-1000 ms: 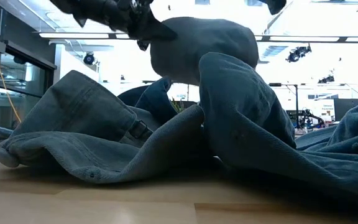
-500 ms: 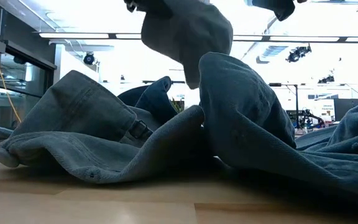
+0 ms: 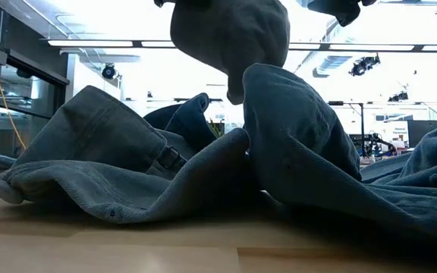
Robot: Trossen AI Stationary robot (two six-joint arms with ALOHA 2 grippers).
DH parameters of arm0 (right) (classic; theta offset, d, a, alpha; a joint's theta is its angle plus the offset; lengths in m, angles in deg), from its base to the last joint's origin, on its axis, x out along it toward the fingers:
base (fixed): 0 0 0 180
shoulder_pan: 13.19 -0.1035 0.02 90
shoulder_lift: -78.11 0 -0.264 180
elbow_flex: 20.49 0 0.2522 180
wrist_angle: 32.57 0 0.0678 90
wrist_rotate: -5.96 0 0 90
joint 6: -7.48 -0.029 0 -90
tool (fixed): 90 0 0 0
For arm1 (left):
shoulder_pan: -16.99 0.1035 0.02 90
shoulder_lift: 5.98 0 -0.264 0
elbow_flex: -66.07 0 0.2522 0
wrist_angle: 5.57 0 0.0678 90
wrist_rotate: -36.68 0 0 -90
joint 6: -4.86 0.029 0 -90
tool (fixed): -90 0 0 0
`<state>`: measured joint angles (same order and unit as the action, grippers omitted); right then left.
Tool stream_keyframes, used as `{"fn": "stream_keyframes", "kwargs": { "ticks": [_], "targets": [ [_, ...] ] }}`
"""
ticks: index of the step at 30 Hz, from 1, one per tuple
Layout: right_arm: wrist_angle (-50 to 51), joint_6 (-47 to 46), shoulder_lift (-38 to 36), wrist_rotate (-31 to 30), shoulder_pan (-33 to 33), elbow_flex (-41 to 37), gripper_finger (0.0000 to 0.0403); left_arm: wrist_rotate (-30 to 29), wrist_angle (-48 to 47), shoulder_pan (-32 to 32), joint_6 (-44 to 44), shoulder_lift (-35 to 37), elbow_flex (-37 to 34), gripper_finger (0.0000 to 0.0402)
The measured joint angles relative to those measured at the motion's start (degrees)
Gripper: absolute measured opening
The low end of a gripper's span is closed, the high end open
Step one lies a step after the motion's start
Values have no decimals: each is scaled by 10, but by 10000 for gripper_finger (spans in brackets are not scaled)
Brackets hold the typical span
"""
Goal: Pick & Place hat
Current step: Put the top gray cap into the left transparent bin
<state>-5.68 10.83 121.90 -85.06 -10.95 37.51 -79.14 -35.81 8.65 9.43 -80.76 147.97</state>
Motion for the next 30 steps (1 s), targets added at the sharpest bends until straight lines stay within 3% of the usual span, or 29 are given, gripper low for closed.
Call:
{"fn": "stream_keyframes", "kwargs": {
  "ticks": [11,21,27,30],
  "targets": [
    [16,17,0,-44,0,0,249,59,23,1,-45,-47,1,4],
    [120,43,15,-197,0,-1,249,85,83,1,-49,-83,0,4],
    [147,-39,57,-282,0,-1,249,104,109,1,-50,-84,0,4],
    [159,-96,83,-286,1,-1,249,105,106,1,-51,-84,0,4]
  ]
}}
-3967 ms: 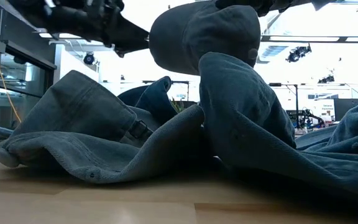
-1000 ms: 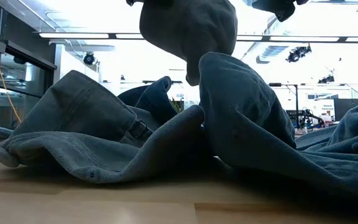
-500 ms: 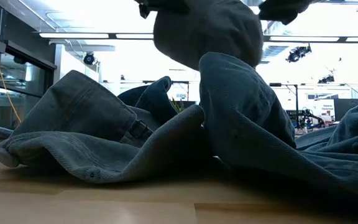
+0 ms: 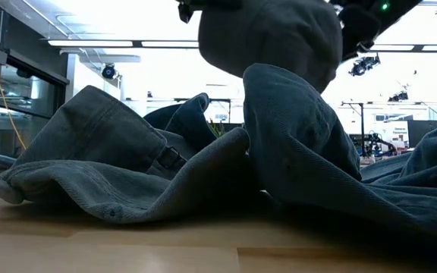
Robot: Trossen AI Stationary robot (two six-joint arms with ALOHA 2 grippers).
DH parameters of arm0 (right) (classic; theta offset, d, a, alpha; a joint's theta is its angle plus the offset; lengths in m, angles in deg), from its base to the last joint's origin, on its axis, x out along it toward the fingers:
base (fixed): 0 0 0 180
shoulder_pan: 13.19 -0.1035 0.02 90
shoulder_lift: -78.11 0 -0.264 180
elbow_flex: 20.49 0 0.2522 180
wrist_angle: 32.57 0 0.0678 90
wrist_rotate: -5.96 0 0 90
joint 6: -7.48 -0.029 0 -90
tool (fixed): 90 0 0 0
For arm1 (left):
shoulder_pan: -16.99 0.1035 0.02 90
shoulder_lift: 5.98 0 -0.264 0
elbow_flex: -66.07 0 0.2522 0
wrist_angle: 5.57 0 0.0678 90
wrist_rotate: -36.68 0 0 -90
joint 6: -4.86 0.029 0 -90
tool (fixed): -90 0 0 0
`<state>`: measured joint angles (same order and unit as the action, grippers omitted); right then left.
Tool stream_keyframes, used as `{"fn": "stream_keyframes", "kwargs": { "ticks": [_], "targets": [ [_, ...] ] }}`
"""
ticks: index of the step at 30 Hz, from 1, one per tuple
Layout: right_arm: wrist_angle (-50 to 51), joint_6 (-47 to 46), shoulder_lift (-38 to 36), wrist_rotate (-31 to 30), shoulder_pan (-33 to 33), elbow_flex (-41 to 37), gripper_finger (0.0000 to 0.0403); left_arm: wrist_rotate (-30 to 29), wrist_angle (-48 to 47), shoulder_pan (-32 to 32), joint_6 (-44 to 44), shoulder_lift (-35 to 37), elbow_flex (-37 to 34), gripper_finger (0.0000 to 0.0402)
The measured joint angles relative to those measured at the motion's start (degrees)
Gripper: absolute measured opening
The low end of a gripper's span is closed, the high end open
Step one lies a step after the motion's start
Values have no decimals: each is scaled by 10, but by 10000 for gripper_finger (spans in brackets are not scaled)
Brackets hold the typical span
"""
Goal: Pick & Place hat
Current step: Put the top gray cap into the left transparent bin
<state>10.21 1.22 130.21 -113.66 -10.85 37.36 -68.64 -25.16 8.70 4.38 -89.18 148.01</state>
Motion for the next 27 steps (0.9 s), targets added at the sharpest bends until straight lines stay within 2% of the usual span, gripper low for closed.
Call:
{"fn": "stream_keyframes", "kwargs": {
  "ticks": [7,12,20,27],
  "targets": [
    [28,-57,62,11,17,0,249,22,-1,0,-2,0,0,4],
    [28,-58,88,58,32,0,249,32,-1,0,-2,0,0,7],
    [27,-55,93,82,45,2,249,51,-12,0,1,7,10,4],
    [37,-52,93,91,47,2,249,100,-38,0,2,11,50,4]
  ]
}}
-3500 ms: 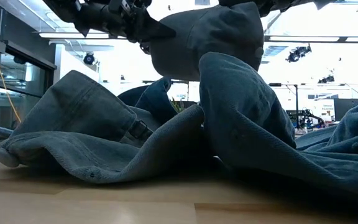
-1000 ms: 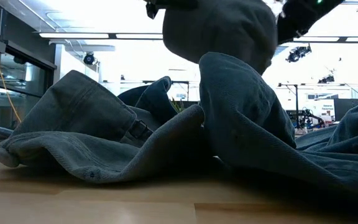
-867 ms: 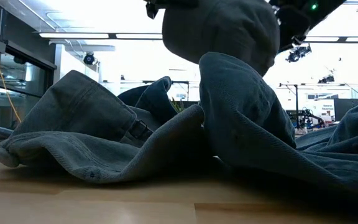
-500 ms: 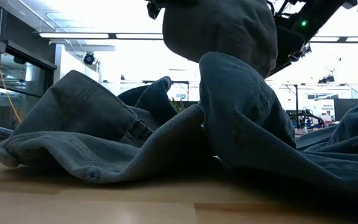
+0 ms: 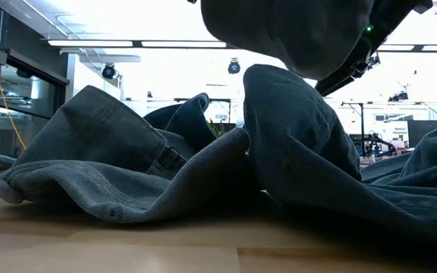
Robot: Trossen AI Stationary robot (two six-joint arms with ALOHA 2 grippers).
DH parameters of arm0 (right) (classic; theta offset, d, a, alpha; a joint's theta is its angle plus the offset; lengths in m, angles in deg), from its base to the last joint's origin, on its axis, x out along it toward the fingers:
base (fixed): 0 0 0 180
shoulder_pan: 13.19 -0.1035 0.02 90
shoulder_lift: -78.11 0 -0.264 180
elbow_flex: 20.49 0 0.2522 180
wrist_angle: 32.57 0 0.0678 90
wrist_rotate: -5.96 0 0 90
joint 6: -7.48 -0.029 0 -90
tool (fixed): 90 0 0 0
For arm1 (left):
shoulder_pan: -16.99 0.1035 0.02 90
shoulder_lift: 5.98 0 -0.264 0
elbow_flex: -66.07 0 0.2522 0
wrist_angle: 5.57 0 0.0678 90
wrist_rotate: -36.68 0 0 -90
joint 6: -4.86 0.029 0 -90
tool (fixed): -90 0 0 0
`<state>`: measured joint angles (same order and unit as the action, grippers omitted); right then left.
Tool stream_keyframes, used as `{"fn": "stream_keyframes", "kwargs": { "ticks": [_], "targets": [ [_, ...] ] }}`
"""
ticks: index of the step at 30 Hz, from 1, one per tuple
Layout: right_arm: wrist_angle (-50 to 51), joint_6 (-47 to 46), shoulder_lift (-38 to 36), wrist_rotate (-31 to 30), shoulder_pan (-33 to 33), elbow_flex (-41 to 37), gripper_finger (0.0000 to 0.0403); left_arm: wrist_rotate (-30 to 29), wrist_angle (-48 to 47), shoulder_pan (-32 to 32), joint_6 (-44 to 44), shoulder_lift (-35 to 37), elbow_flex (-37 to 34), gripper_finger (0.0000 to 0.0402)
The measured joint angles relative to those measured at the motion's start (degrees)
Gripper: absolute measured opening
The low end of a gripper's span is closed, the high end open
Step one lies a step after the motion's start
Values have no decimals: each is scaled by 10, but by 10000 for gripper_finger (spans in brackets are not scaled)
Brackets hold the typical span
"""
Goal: Pick & Place hat
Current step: Put the top gray cap into the left transparent bin
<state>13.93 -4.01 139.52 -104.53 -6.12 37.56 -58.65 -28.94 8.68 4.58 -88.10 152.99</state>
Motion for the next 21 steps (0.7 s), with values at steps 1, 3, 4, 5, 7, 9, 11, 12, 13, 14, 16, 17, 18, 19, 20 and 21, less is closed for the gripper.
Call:
{"fn": "stream_keyframes", "kwargs": {
  "ticks": [1,3,4,5,7,9,11,12,13,14,16,17,18,19,20,21],
  "targets": [
    [1,0,0,0,0,0,249,5,-7,0,0,0,5,4],
    [2,1,0,1,0,0,249,5,-14,0,0,0,13,4],
    [2,1,0,0,0,0,249,5,-17,0,1,0,17,4],
    [2,2,0,0,0,0,249,4,-25,0,1,0,23,4],
    [2,5,0,-1,0,0,249,-1,-48,0,2,0,34,5],
    [0,9,0,-1,0,0,249,-8,-65,0,7,-1,45,5],
    [-5,14,-1,-1,0,-1,249,-15,-75,-1,14,0,55,5],
    [-7,14,-1,-1,0,-1,249,-20,-81,-1,15,0,59,5],
    [-8,16,-3,-1,0,-1,249,-30,-86,-1,16,0,62,5],
    [-8,19,-6,-1,0,-2,249,-42,-94,-1,20,0,64,5],
    [-10,27,-13,-4,0,-2,249,-68,-115,-5,33,-1,67,4],
    [-7,30,-18,-5,0,-3,249,-88,-122,-8,36,-1,68,4],
    [-6,31,-24,-6,1,-3,249,-105,-127,-11,38,-1,68,4],
    [-7,32,-31,-6,2,-3,249,-116,-131,-11,40,-1,68,4],
    [-9,33,-38,-5,4,-3,249,-119,-136,-12,42,-1,68,4],
    [-10,35,-46,-4,5,-3,249,-118,-138,-12,42,-1,68,4]
  ]
}}
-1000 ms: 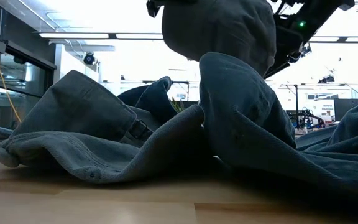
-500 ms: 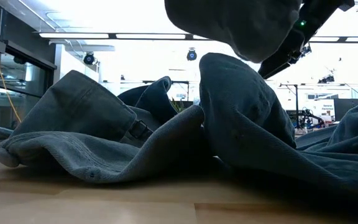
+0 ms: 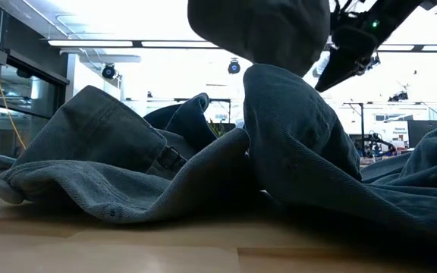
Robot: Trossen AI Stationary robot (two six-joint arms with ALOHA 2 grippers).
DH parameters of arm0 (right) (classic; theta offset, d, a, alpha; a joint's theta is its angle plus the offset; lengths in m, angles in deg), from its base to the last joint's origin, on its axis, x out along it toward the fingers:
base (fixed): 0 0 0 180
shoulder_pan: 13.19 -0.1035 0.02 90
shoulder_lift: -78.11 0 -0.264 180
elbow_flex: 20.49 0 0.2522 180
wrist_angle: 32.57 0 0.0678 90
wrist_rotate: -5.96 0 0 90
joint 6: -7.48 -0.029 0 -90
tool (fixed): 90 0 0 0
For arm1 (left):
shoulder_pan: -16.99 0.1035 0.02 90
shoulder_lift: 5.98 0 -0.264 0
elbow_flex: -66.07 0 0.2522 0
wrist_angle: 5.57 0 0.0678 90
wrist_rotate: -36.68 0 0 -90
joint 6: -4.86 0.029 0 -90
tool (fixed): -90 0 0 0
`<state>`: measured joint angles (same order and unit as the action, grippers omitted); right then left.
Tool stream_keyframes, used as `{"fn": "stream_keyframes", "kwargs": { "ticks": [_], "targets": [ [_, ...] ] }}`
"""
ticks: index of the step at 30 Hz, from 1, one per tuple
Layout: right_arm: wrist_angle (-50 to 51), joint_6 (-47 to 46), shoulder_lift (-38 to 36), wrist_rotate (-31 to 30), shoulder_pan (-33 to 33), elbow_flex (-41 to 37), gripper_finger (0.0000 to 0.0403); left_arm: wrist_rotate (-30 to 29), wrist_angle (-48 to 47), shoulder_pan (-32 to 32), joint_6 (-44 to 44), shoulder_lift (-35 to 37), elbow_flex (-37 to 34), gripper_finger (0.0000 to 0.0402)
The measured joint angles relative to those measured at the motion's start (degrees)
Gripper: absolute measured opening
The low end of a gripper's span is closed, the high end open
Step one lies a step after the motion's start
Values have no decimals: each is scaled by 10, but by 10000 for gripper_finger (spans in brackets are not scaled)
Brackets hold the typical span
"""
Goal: Pick & Place hat
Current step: Put the top gray cap into the left transparent bin
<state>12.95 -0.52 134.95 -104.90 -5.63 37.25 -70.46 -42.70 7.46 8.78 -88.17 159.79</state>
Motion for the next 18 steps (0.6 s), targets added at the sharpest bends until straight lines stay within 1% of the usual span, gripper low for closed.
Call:
{"fn": "stream_keyframes", "kwargs": {
  "ticks": [5,7,11,14,18],
  "targets": [
    [-5,7,-39,0,1,0,249,-17,3,-10,3,0,0,4],
    [-6,10,-58,-1,1,0,249,-44,0,-17,4,0,0,4],
    [-11,17,-97,-19,1,1,249,-157,-9,-39,27,6,0,4],
    [-15,21,-124,-30,1,1,249,-258,-11,-56,39,11,1,4],
    [-16,23,-149,-26,1,1,249,-400,-51,-77,40,9,0,4]
  ]
}}
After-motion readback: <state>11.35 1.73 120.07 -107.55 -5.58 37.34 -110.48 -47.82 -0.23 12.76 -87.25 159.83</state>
